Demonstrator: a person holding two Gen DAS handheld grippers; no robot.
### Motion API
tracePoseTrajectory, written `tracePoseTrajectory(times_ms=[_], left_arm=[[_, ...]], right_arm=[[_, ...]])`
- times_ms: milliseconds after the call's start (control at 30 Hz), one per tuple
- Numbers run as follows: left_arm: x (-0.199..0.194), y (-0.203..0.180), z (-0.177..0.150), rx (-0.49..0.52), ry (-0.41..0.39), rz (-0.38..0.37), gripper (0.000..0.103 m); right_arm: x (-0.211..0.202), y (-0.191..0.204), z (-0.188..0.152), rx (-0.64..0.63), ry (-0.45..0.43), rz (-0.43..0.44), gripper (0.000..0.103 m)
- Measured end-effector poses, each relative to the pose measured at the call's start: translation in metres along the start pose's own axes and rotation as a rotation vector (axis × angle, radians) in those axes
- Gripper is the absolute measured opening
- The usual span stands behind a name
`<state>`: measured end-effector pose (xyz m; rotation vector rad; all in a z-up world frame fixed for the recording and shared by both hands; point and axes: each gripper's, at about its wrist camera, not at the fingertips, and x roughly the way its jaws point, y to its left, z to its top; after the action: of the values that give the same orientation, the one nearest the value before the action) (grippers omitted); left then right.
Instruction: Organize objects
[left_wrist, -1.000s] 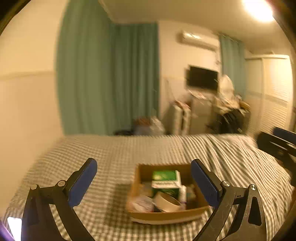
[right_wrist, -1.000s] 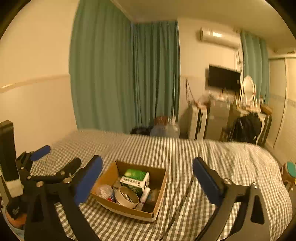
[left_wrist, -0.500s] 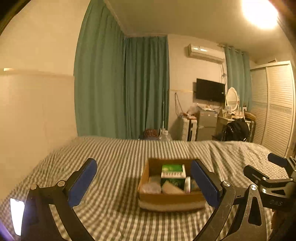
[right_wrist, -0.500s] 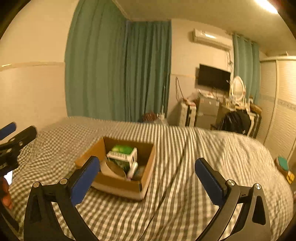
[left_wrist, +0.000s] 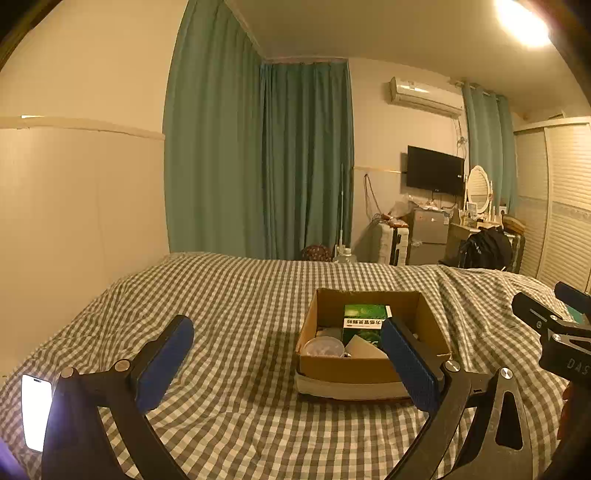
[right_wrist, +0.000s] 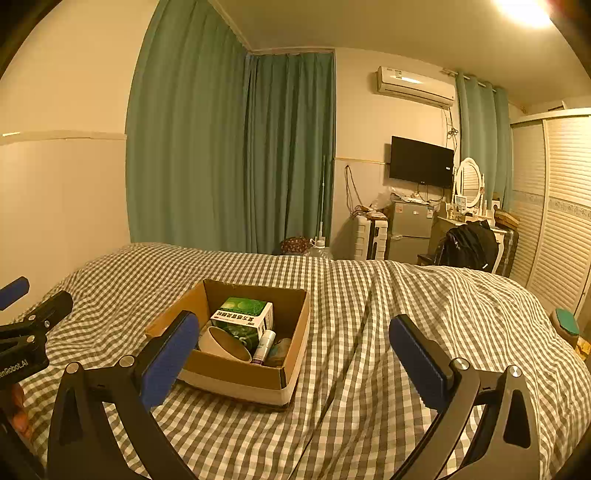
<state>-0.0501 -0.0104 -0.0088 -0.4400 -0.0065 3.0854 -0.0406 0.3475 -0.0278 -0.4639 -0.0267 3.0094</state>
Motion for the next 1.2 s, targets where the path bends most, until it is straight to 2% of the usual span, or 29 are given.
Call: tracePoseTrajectory(times_ms=[567, 1200], left_arm=[[-0.003, -0.017, -0.001, 0.053, 0.005, -0.035, 0.103], [-0.003, -0.016, -0.002, 0.049, 0.018, -0.024, 0.103]], right_arm=[[-0.009, -0.008, 0.004, 0.026, 0.002, -0.007, 0.103], [-0.006, -0.004, 0.002, 0.012, 0.032, 0.005, 0.103]])
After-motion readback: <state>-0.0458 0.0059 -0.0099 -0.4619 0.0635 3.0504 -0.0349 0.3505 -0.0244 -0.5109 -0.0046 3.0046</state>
